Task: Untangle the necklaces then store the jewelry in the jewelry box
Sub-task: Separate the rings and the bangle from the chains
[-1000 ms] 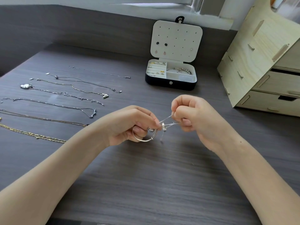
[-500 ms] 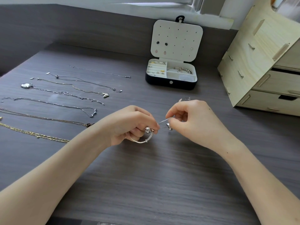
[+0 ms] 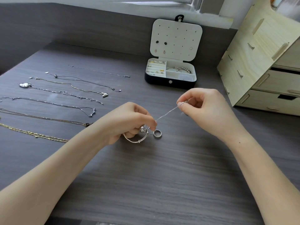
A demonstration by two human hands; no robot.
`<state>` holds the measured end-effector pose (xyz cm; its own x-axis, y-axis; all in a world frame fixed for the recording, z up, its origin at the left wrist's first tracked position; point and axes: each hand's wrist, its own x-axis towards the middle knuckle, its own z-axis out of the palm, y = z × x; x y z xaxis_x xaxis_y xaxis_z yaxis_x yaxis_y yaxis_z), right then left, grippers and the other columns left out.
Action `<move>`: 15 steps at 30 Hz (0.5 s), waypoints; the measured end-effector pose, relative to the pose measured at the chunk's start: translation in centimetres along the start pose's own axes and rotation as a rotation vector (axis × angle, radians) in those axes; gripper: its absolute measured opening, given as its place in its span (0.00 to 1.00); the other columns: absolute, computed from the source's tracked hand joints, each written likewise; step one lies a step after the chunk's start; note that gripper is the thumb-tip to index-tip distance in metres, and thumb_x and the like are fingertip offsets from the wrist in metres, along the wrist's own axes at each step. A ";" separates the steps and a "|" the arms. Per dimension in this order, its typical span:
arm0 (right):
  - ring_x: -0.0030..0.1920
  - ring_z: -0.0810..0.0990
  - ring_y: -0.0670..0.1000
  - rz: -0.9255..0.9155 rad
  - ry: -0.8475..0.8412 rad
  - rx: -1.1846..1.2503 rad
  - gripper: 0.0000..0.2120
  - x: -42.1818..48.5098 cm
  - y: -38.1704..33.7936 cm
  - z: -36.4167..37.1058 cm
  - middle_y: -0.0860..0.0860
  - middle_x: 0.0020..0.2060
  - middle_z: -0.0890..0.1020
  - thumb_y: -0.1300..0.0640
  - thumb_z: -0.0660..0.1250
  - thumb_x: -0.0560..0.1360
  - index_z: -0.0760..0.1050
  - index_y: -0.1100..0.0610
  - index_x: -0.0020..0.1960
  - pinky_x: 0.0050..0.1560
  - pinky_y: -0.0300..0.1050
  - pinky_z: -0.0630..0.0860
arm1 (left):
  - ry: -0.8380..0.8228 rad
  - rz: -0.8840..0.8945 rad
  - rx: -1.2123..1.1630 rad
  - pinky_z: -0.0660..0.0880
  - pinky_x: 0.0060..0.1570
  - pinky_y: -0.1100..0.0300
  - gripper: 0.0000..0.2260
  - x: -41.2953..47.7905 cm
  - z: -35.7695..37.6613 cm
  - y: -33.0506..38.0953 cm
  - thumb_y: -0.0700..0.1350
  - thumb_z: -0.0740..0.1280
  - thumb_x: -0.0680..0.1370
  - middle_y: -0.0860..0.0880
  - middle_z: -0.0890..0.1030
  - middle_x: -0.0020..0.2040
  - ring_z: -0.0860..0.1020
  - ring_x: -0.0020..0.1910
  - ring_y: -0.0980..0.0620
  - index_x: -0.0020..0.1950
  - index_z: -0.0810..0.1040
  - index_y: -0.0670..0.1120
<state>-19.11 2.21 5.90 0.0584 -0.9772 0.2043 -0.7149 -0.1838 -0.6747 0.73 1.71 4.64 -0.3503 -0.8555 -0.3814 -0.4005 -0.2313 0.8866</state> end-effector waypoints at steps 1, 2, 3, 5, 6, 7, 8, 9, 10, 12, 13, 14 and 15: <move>0.33 0.77 0.46 0.008 0.001 0.011 0.05 0.1 0.1 0.0 0.48 0.30 0.80 0.58 0.68 0.72 0.80 0.49 0.39 0.38 0.39 0.72 | -0.021 -0.005 -0.043 0.50 0.24 0.66 0.06 0.0 -0.1 0.1 0.38 0.68 0.72 0.53 0.57 0.23 0.54 0.22 0.55 0.35 0.78 0.41; 0.34 0.78 0.47 0.017 0.003 0.019 0.05 0.1 0.2 0.1 0.48 0.31 0.80 0.58 0.68 0.72 0.80 0.50 0.39 0.38 0.39 0.73 | -0.040 -0.011 -0.088 0.49 0.24 0.67 0.08 0.0 -0.2 0.1 0.37 0.67 0.73 0.54 0.56 0.23 0.53 0.21 0.55 0.34 0.77 0.41; 0.34 0.78 0.46 0.024 0.004 0.028 0.05 0.2 0.3 0.4 0.48 0.32 0.80 0.59 0.68 0.72 0.80 0.50 0.40 0.39 0.39 0.74 | -0.057 -0.016 -0.131 0.49 0.24 0.67 0.09 0.0 -0.3 0.1 0.37 0.66 0.74 0.54 0.56 0.22 0.52 0.21 0.56 0.33 0.77 0.41; 0.36 0.80 0.47 0.025 0.003 0.058 0.06 0.1 0.4 1.0 0.46 0.32 0.81 0.61 0.68 0.72 0.81 0.51 0.40 0.40 0.42 0.77 | -0.088 -0.026 -0.192 0.49 0.23 0.68 0.10 0.1 -0.3 0.1 0.37 0.64 0.74 0.54 0.56 0.22 0.52 0.21 0.56 0.32 0.76 0.42; 0.36 0.81 0.48 0.018 0.007 0.074 0.06 0.1 0.4 1.4 0.45 0.33 0.81 0.62 0.68 0.72 0.81 0.52 0.40 0.41 0.45 0.79 | -0.101 -0.030 -0.206 0.49 0.23 0.68 0.10 0.0 -0.3 0.1 0.38 0.64 0.75 0.54 0.56 0.22 0.52 0.20 0.57 0.33 0.76 0.41; 0.37 0.81 0.49 0.007 0.014 0.090 0.07 0.0 0.4 1.8 0.45 0.33 0.81 0.63 0.67 0.72 0.80 0.52 0.40 0.42 0.48 0.80 | -0.113 -0.037 -0.212 0.49 0.23 0.69 0.11 0.0 -0.3 0.2 0.39 0.63 0.76 0.54 0.56 0.22 0.52 0.20 0.57 0.33 0.76 0.41; 0.37 0.82 0.50 -0.004 0.023 0.109 0.07 0.0 0.4 2.2 0.45 0.33 0.81 0.64 0.67 0.72 0.80 0.52 0.40 0.43 0.50 0.80 | -0.124 -0.048 -0.215 0.49 0.23 0.69 0.11 0.1 -0.3 0.2 0.41 0.63 0.76 0.54 0.55 0.22 0.51 0.20 0.58 0.34 0.76 0.41; 0.38 0.82 0.49 -0.012 0.031 0.129 0.08 0.0 0.4 2.6 0.45 0.34 0.81 0.64 0.67 0.72 0.80 0.52 0.41 0.43 0.51 0.80 | -0.136 -0.063 -0.219 0.49 0.22 0.69 0.12 0.1 -0.2 0.2 0.43 0.62 0.77 0.54 0.55 0.22 0.51 0.19 0.58 0.34 0.76 0.41; 0.38 0.82 0.48 -0.015 0.036 0.148 0.07 0.0 0.3 2.9 0.44 0.34 0.81 0.64 0.67 0.73 0.80 0.52 0.41 0.43 0.51 0.80 | -0.148 -0.079 -0.222 0.49 0.22 0.69 0.14 0.1 -0.1 0.2 0.45 0.62 0.77 0.54 0.54 0.22 0.51 0.19 0.58 0.35 0.76 0.41; 0.38 0.82 0.46 -0.016 0.045 0.182 0.06 0.0 0.3 3.4 0.43 0.34 0.81 0.62 0.67 0.73 0.80 0.52 0.42 0.43 0.51 0.81 | -0.165 -0.102 -0.222 0.49 0.21 0.70 0.16 0.0 0.0 0.3 0.48 0.61 0.78 0.54 0.54 0.22 0.51 0.19 0.59 0.35 0.77 0.40; 0.38 0.82 0.46 -0.014 0.057 0.208 0.05 0.1 0.2 3.6 0.43 0.35 0.81 0.61 0.67 0.74 0.81 0.53 0.43 0.43 0.51 0.81 | -0.167 -0.107 -0.216 0.50 0.20 0.70 0.17 0.0 0.1 0.3 0.50 0.61 0.78 0.54 0.54 0.22 0.51 0.19 0.59 0.35 0.78 0.40; 0.39 0.82 0.47 -0.009 0.075 0.240 0.05 0.3 0.2 3.6 0.44 0.36 0.82 0.60 0.68 0.74 0.82 0.54 0.44 0.42 0.52 0.81 | -0.166 -0.109 -0.206 0.50 0.20 0.70 0.18 0.0 0.1 0.2 0.50 0.60 0.78 0.54 0.54 0.22 0.51 0.19 0.59 0.35 0.78 0.40; 0.39 0.82 0.48 -0.006 0.099 0.265 0.04 0.4 0.1 3.6 0.45 0.37 0.83 0.58 0.68 0.75 0.82 0.54 0.45 0.41 0.53 0.81 | -0.163 -0.107 -0.197 0.50 0.20 0.70 0.19 0.0 0.2 0.2 0.51 0.60 0.78 0.54 0.54 0.23 0.51 0.19 0.58 0.35 0.78 0.40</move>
<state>-16.65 1.38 3.38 -0.0151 -0.9631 0.2686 -0.5066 -0.2242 -0.8325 0.46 1.71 4.79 -0.4526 -0.7393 -0.4987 -0.2757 -0.4158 0.8666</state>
